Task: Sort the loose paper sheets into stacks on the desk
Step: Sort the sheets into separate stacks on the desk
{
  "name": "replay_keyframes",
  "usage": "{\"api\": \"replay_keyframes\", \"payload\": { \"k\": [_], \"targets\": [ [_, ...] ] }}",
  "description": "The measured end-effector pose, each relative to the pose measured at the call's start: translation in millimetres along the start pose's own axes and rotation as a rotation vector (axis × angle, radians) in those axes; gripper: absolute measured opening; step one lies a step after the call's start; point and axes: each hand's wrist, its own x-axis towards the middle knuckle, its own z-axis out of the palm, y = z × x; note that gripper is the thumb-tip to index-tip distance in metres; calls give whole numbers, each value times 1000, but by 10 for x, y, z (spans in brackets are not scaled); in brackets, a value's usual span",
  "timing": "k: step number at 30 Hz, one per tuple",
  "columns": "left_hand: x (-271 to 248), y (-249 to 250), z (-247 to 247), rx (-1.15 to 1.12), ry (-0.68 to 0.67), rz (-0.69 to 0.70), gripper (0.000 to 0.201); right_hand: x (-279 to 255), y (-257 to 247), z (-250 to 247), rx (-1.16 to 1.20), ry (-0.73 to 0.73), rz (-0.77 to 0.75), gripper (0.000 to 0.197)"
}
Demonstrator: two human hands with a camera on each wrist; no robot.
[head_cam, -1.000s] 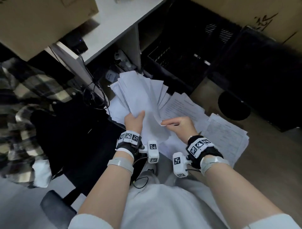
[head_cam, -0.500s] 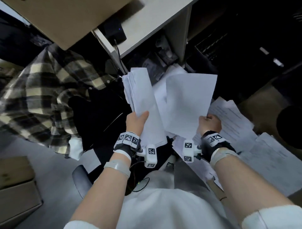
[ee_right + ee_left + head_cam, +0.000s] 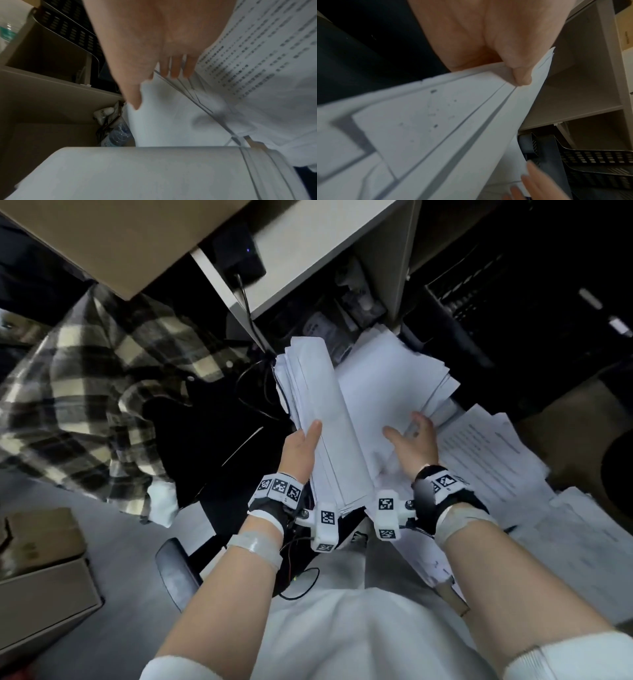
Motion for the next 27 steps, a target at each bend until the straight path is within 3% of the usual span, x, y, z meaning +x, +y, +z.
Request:
{"api": "replay_keyframes", "payload": {
  "k": [3,5,8,10,13,18,23,27],
  "targets": [
    [-49,75,84,6,-58,40,58,-239,-110,-42,227,-272,8,52],
    [-98,134,135,18,-88,84,38,-346,-147,-59,217,-370,-9,63],
    [-130,155,178,91,-98,122,32,-444,-135,-66,145,-409,-34,84],
    [-149,140,203,136,-81,124,38,-492,-116,-67,81,-375,-83,73],
    [-164,105,213,175,-44,113,51,-502,-106,-78,55,-219,-163,30],
    [-179,90,138,119,-26,83,50,-440,1,-201,23,-1,-168,32],
    [-138,65,131,92,-48,78,49,-404,-15,-231,-16,48,-145,39],
    [-31,-67,148,107,-50,51,58,-410,-8,-286,-16,131,-69,30]
  ]
}}
